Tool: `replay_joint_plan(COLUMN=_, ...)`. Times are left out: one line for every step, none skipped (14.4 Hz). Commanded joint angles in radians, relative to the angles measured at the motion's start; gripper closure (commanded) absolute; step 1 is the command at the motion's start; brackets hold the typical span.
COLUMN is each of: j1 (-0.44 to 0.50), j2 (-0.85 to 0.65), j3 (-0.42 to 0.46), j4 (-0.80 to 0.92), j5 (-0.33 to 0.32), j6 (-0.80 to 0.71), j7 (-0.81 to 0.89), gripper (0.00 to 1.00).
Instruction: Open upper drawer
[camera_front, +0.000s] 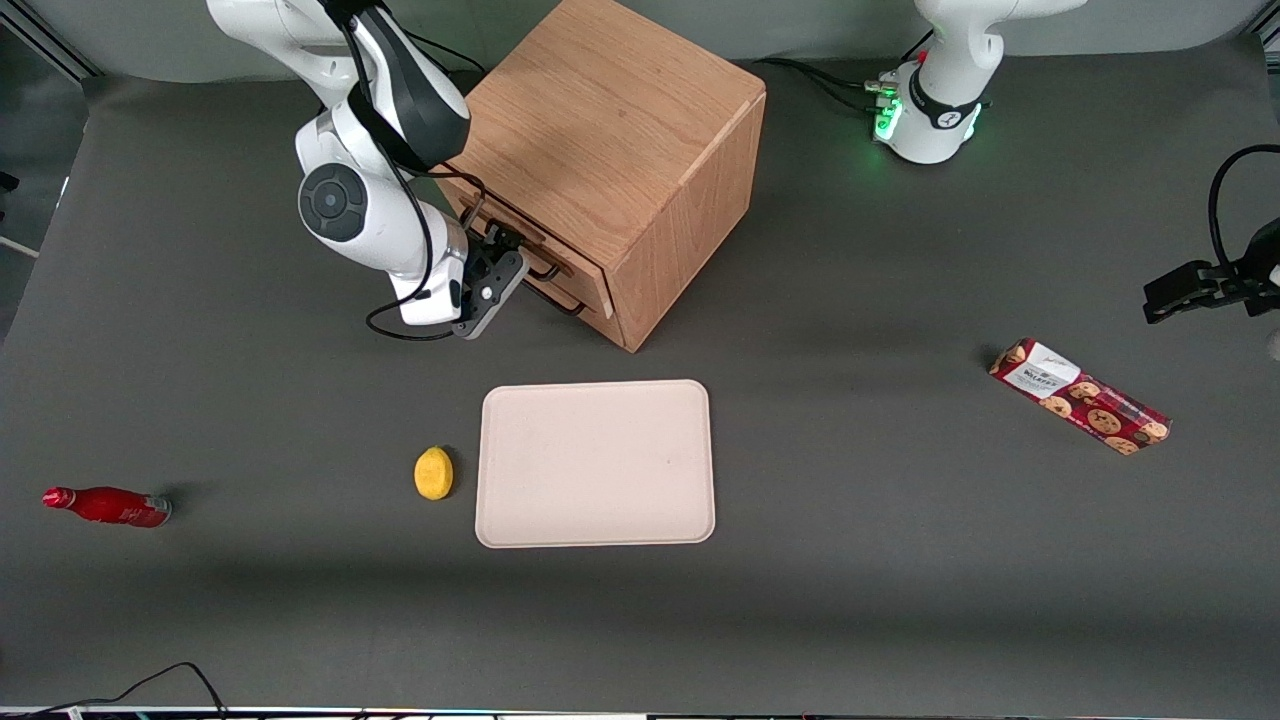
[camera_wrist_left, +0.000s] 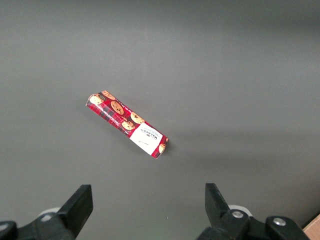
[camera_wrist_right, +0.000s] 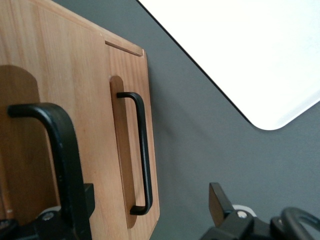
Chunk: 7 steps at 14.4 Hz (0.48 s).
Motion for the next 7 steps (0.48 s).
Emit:
replay_joint_plan(j1=-0.004, j2=0.022, j3=-0.010, j4=0.003, j5=-0.058, j6=0.019, j7=0.002, gripper=0.00)
replay_joint_plan(j1=-0.006, j2=0.023, j3=-0.020, j4=0.004, j5=-0.066, j6=0.019, j7=0.002, gripper=0.00)
replay_joint_plan(j1=-0.006, j2=0.023, j3=-0.033, j4=0.006, j5=-0.071, j6=0.019, j7=0.000, gripper=0.00)
replay_joint_plan(j1=-0.007, j2=0.025, j3=-0.043, j4=0.010, j5=-0.091, j6=0.019, j7=0.000, gripper=0.00)
replay_joint_plan(j1=-0.007, j2=0.031, j3=-0.054, j4=0.013, j5=-0.106, j6=0.021, j7=0.000, gripper=0.00)
replay_joint_plan(j1=-0.013, j2=0.035, j3=-0.062, j4=0.024, j5=-0.111, j6=0.021, j7=-0.003, gripper=0.00)
replay_joint_plan(j1=-0.015, j2=0.045, j3=-0.062, j4=0.027, j5=-0.123, j6=0.019, j7=-0.005, gripper=0.00)
